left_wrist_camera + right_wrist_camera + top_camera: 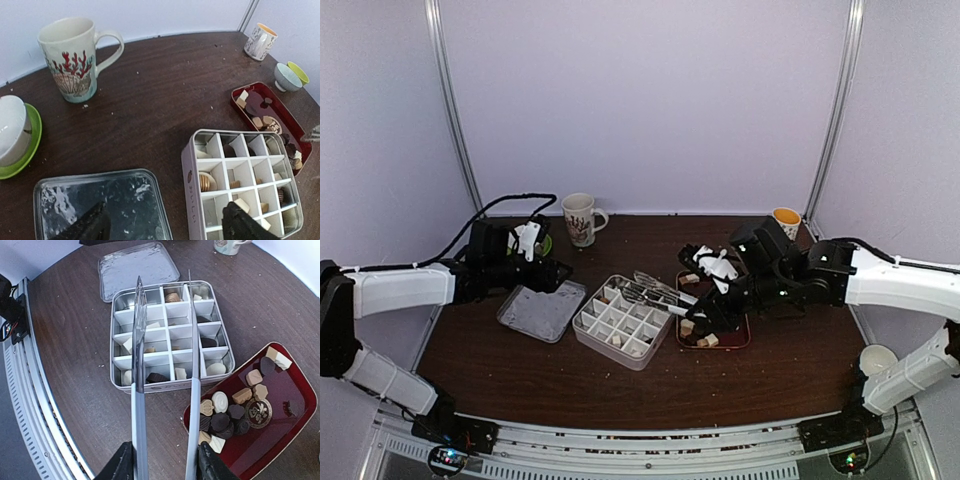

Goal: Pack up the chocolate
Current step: Place the fake chocolate in the empty pocket of the box, then pick up the packing box from the center of the board.

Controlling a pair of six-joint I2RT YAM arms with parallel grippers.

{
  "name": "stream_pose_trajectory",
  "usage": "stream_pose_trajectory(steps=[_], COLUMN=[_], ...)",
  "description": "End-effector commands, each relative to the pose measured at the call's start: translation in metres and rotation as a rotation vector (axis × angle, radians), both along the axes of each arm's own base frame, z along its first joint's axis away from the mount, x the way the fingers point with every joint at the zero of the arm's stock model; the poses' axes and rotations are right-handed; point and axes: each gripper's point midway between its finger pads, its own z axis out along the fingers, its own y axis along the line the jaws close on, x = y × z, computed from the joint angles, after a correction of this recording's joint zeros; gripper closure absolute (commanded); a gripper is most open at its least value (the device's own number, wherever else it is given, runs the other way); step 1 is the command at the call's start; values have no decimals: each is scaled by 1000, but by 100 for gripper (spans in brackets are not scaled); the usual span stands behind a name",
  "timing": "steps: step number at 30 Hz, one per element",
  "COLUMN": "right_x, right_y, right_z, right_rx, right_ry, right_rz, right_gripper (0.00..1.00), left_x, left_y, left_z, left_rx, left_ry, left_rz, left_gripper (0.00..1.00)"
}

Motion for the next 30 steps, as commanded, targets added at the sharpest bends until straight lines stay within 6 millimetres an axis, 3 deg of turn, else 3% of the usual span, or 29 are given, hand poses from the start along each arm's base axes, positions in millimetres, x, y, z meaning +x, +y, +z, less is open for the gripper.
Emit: stream_pose_trajectory(steps=[1,6,10,21,27,30], right_x=[25,29,29,26,28,29], right_y=[-15,-26,-36,-56,-59,-59], right_z=[19,18,18,18,17,17], right_rx=[62,83,87,117,108,108], right_ry=[-93,-87,-99,-110,-110,-109], right_rz=[-143,-194,-221,-257,-263,-263], right_gripper=[58,58,58,58,58,58], left_x=[-10,-18,-16,-8,-6,-6], left_y=[-4,-25,-35,-45,-48,-49], left_z=[-11,-22,-43,-86,-97,-100], left_rx=[63,135,234,324,337,342], left_ry=[140,223,282,401,425,429], left_rz=[-30,-56,-31,-10,-12,-15], left_gripper=[24,27,30,50,58,68])
